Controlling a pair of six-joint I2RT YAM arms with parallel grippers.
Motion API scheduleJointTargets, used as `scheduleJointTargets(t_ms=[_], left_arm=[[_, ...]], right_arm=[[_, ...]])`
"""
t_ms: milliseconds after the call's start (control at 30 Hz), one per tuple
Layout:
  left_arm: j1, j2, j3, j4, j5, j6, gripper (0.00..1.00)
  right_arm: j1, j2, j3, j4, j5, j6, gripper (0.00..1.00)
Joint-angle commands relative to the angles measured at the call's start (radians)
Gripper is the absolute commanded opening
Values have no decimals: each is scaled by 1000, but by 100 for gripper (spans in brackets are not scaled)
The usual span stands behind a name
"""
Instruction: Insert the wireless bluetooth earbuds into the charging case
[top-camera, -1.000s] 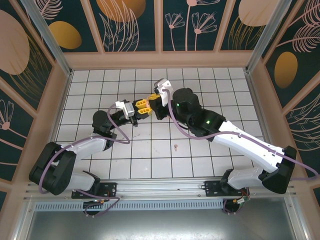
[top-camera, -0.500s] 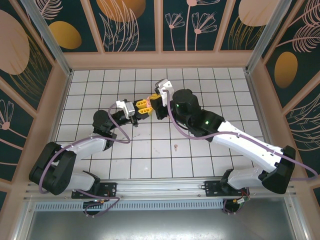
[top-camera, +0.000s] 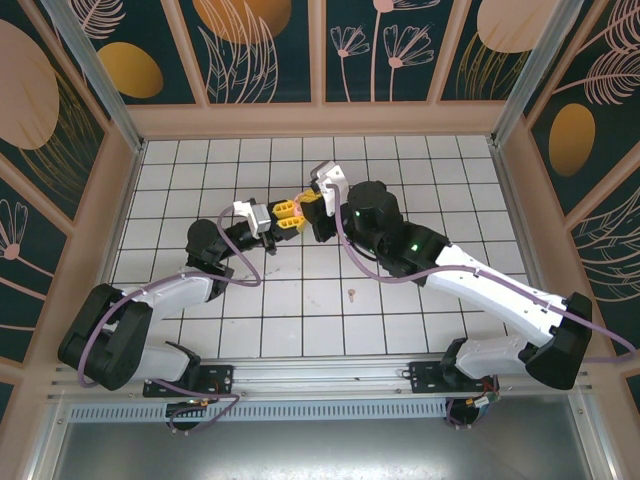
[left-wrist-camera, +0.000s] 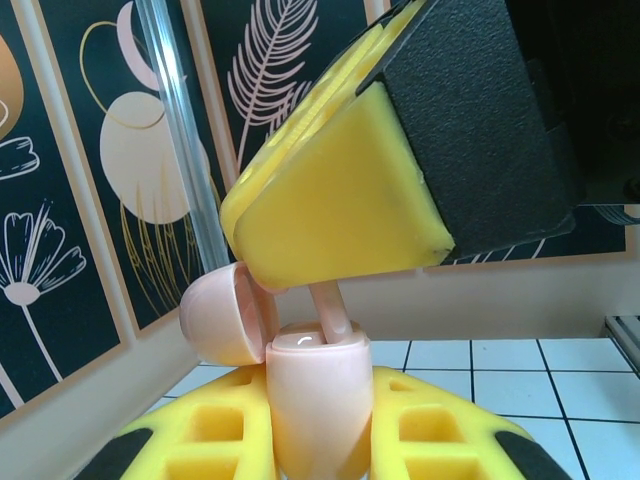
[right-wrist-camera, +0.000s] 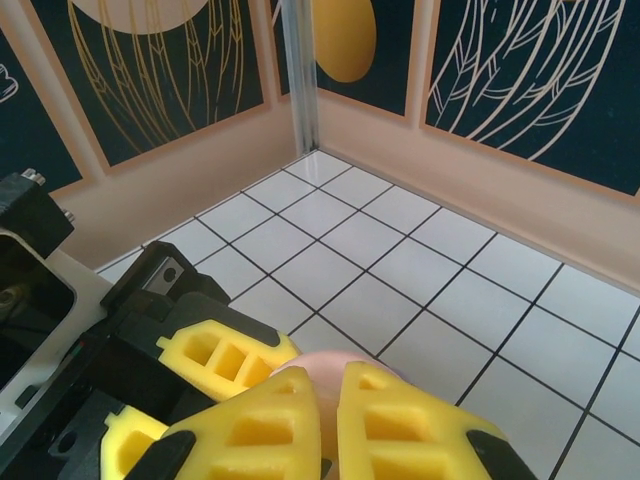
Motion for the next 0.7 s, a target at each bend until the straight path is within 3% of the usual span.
scheduleJointTargets(t_ms=[0,500,667], left_arm=[[-8,-24,39,73,-1,-12,0],[-10,-30,48,55,-7,-22,0],[-10,-28,44,57,-14,-31,0]], right_arm=[[28,5,-32,-59,-98,-26,9],[55,40,2,-116,-97,-75,8],[57,63,32,-126,-72,-75,16]])
